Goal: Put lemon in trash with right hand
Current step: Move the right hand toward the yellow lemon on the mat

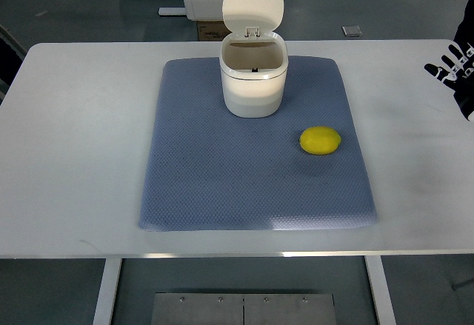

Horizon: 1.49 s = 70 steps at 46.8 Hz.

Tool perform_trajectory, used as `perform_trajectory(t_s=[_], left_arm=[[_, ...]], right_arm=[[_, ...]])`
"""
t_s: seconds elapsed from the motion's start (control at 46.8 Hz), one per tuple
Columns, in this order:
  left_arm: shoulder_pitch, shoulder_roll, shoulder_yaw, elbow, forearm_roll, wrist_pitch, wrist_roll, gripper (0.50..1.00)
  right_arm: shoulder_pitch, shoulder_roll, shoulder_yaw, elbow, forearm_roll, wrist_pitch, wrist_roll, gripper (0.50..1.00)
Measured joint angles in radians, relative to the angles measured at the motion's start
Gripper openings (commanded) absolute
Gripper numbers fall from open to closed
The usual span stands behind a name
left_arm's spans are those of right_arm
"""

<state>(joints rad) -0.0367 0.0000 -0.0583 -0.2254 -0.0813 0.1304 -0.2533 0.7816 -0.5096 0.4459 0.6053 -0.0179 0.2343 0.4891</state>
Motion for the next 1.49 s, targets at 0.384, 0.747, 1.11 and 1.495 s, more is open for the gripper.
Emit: perform_trajectory(t_s=[0.384,0.747,1.11,1.495], left_arm=[[0.000,0.000,0.000,0.000,0.000,0.000,0.000,1.000],[0.000,0.000,0.000,0.000,0.000,0.000,0.000,1.000],[0.000,0.000,0.000,0.000,0.000,0.000,0.000,1.000],[0.000,0.000,0.000,0.000,0.000,0.000,0.000,1.000]], right_arm=[[-0.029,-0.302,-0.098,0.513,-0.184,-0.145,0.059,1.000],[-0.018,-0.353,-0.235,0.719,-0.458,-0.385,0.049,1.000],[0.139,-0.295,-0.505,0.744,-0.568,-0.536,-0.049,1.000],[0.268,-0.182,-0.653,0.734,-0.559,-0.603,-0.141,1.000]])
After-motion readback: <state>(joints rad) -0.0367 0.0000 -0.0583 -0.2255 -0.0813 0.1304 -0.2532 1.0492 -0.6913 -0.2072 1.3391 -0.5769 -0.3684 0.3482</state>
